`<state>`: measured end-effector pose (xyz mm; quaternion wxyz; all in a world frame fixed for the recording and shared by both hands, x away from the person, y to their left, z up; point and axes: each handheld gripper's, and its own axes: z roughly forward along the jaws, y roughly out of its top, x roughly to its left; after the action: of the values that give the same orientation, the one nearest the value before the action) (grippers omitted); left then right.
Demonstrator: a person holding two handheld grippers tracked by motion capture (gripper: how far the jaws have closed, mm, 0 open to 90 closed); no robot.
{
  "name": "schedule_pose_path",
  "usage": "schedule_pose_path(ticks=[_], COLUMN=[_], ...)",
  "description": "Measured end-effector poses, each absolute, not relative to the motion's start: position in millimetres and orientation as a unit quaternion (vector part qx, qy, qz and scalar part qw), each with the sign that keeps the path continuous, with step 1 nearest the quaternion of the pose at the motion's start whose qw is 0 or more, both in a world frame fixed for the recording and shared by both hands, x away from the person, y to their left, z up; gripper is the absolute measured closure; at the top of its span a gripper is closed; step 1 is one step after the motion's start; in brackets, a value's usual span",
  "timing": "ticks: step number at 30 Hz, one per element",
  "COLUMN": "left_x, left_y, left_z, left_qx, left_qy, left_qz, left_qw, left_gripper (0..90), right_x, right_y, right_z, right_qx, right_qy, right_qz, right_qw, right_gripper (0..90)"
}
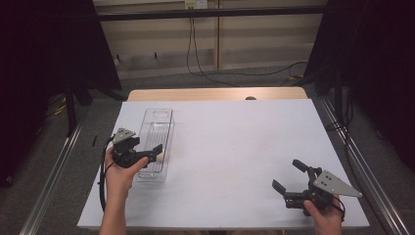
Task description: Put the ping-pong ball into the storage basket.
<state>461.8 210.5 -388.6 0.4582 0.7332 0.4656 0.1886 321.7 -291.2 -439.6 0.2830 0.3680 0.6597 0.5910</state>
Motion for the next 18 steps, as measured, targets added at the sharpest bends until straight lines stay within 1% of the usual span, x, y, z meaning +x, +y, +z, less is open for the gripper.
schedule_pose_path(ticks=[7,18], left_x=[454.1,444.2], left_y=[216.8,225.0], left_z=[-387.4,-385.2], left_qx=[0.724,0.718], left_qy=[0.454,0.435], left_qz=[0.201,0.216], left_qw=[0.48,0.5], left_gripper=[3.4,3.3], right_x=[321.4,321.6], right_y=[-291.1,-291.7], right_z=[-439.5,-439.3], right_qx=[0.37,0.368], right_qy=[0.658,0.658], right_qz=[0.592,0.594], right_qw=[0.281,0.282], right_gripper=[1.2,1.2])
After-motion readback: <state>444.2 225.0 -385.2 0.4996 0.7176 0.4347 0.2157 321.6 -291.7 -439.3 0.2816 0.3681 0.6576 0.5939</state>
